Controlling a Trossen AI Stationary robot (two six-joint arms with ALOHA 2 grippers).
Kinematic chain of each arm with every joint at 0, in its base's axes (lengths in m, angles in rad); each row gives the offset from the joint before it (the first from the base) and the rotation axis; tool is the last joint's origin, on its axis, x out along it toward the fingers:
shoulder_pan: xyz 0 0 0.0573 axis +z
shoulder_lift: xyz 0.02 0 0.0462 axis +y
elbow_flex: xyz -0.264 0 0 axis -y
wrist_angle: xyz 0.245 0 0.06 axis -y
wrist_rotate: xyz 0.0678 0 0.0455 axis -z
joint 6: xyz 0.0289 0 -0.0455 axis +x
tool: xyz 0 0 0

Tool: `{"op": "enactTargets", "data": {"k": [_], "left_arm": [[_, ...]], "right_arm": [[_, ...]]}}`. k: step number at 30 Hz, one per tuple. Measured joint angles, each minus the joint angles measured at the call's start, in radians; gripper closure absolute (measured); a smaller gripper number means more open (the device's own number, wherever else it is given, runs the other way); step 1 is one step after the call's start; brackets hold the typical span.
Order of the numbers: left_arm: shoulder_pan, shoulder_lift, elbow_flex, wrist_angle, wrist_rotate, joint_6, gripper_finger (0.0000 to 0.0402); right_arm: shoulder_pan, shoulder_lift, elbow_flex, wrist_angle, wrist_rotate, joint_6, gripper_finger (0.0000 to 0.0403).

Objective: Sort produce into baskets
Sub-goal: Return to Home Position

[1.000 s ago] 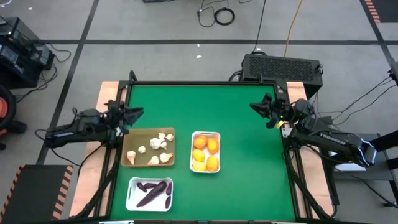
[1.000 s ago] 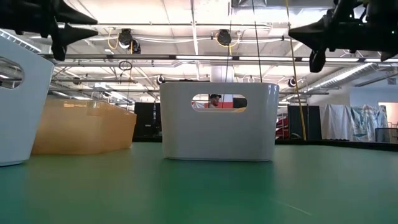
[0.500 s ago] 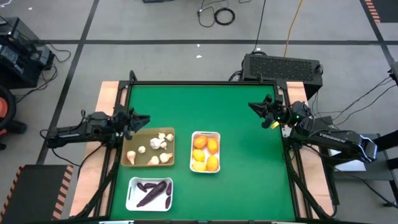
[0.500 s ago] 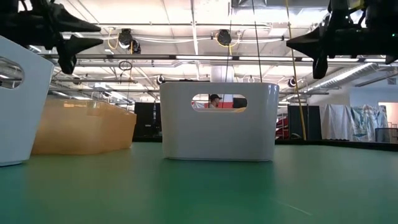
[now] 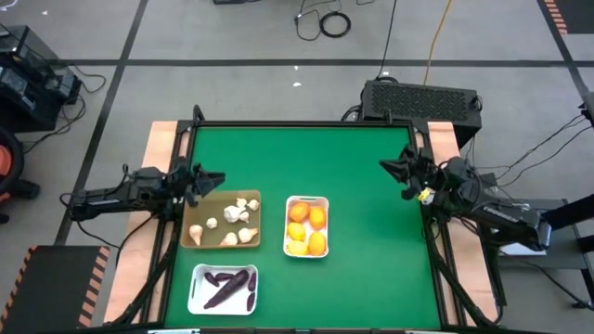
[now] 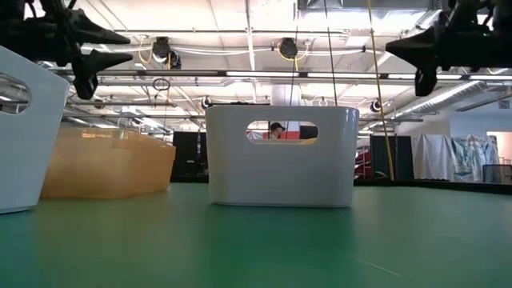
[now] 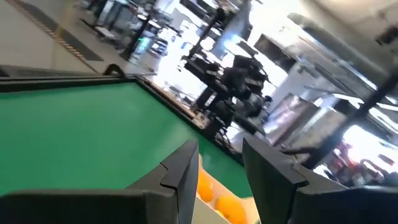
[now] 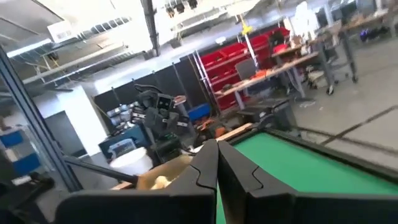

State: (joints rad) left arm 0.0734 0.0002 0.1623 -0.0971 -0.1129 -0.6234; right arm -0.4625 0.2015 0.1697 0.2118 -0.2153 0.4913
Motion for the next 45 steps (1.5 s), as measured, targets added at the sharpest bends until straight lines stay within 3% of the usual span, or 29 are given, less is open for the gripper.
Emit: {"op": "enactTargets", "data": {"k": [5,9,13,18,25,33,45], "left_arm": [[0.0,0.004,0.0,-0.028,-0.074,-0.077,0.0269],[0.0,0.019,0.0,-0.027,-0.08,-0.035,0.0269],[0.0,0.024,0.0,-0.02,-0.081,-0.048,0.0269],[0.0,0.025,0.0,-0.01,-0.084,0.085,0.0269],[0.0,0.025,0.0,-0.024,-0.211,0.264,0.0269],[0.0,0.025,0.0,-0.025,-0.233,0.344,0.0269],[0.0,0.025,0.0,-0.025,-0.23,0.344,0.0269]], "right_arm": [[0.0,-0.1,-0.062,-0.006,-0.006,-0.034,0.0402],[0.0,-0.154,-0.099,-0.014,-0.102,-0.036,0.0402],[0.0,-0.181,-0.149,-0.034,-0.127,-0.02,0.0403],[0.0,-0.184,-0.156,-0.1,-0.127,-0.108,0.0403],[-0.003,-0.183,-0.155,-0.146,-0.127,-0.247,0.0403],[-0.003,-0.155,-0.155,-0.148,-0.116,-0.507,0.0403],[-0.003,-0.155,-0.155,-0.149,-0.117,-0.47,0.0403]]}}
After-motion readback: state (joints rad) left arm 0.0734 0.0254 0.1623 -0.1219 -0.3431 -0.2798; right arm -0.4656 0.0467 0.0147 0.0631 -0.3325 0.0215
